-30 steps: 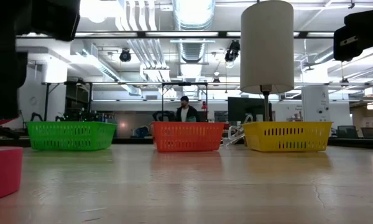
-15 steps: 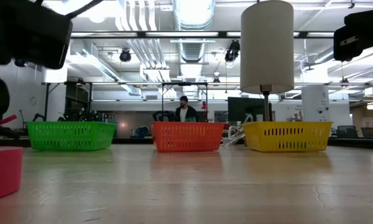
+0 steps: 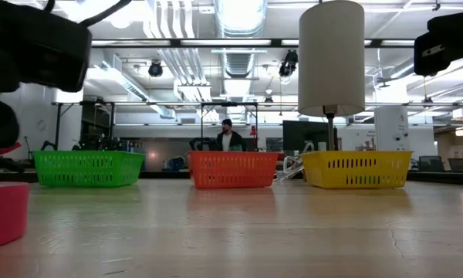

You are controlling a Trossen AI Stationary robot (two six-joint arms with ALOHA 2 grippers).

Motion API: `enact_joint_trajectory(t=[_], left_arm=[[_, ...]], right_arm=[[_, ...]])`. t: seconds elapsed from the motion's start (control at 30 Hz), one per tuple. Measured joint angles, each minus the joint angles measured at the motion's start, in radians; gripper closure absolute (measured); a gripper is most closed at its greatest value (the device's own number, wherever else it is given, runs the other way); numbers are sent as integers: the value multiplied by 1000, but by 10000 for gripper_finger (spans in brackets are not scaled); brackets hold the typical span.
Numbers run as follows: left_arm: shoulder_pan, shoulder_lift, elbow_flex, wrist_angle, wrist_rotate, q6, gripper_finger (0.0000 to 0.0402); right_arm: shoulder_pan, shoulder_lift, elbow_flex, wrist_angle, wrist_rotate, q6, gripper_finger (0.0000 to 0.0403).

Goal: Pick and place Stapler, Stapler remover, tape
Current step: Put the red tape into the orange basket

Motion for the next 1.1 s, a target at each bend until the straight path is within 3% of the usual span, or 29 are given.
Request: enact_joint_trajectory(t=[0.23, 0.4, 0.6, 0.73, 0.9, 1.1], left_arm=[[1, -3, 0, -1, -110, 74, 360], [7, -4, 0, -1, -225, 113, 362], [32, -12, 0, 0, -487, 198, 329], [81, -19, 0, 5, -616, 235, 337], [187, -47, 0, 5, -699, 247, 354], [354, -132, 0, 8, -690, 379, 340]], right_arm=[[0, 0, 0, 0, 0, -4, 394], [0, 0, 0, 0, 0, -1, 394], [0, 0, 0, 0, 0, -4, 394], [0, 0, 0, 0, 0, 0, 394], [0, 0, 0, 0, 0, -4, 394], [0, 0, 0, 0, 0, 0, 394]])
